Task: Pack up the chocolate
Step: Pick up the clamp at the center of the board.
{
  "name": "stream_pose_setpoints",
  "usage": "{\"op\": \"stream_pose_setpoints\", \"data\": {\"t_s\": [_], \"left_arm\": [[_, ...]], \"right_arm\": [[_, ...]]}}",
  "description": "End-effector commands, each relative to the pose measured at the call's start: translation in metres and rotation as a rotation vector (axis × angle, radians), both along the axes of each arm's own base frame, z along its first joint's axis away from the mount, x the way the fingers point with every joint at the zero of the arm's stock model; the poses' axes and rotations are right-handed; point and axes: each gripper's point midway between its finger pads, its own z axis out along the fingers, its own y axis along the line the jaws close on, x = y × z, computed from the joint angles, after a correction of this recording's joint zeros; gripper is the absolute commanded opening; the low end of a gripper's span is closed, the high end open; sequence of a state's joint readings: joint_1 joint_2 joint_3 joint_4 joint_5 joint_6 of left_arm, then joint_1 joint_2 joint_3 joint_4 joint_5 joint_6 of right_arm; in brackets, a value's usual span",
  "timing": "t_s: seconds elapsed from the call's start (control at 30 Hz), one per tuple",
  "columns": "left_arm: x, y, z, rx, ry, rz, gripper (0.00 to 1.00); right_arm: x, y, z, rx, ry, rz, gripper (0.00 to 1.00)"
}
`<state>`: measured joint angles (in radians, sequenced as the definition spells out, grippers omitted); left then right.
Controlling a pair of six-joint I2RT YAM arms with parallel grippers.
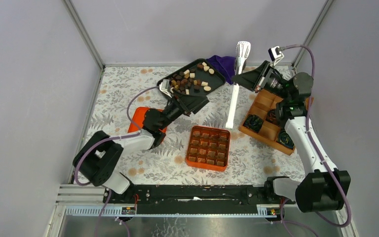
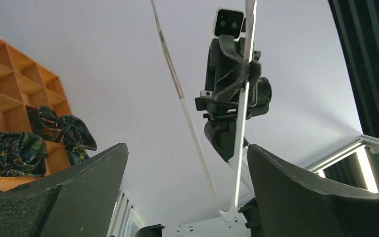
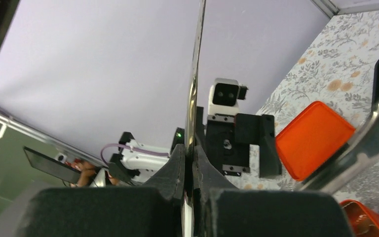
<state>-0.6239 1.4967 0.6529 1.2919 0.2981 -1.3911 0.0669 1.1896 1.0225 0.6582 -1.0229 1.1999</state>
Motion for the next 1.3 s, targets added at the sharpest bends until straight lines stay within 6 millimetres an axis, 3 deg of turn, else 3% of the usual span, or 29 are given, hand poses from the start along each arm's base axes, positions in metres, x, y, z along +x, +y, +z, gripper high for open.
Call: {"op": "stream_pose_setpoints", "data": {"t_s": [0.0,0.2,0.57,0.87,1.27], "left_arm": [[-0.007,-0.018,0.012,-0.076,-0.030,-0.069,0.99],[-0.008,-0.043,0.025,-0.140,-0.010,-0.123,0.99],[-0.008,-0.063,0.034,-0.212,-0.009,-0.168,0.99],[-0.011,-0.089,0.028,-0.196,0.034,-0.220,0.87],[-0.012,-0.089,0.037,-0.247,0.035,-0.226,0.69]], "right_arm": [[0.008,-0.002,0.018,0.086,0.031,-0.012,0.00],[0.015,0.000,0.009,0.083,0.055,-0.002,0.00],[0.023,0.008,-0.006,0.064,0.067,0.010,0.00],[0.026,0.020,-0.017,0.020,0.017,0.023,0.00],[0.025,0.019,-0.026,-0.037,-0.055,0.009,0.03]]}}
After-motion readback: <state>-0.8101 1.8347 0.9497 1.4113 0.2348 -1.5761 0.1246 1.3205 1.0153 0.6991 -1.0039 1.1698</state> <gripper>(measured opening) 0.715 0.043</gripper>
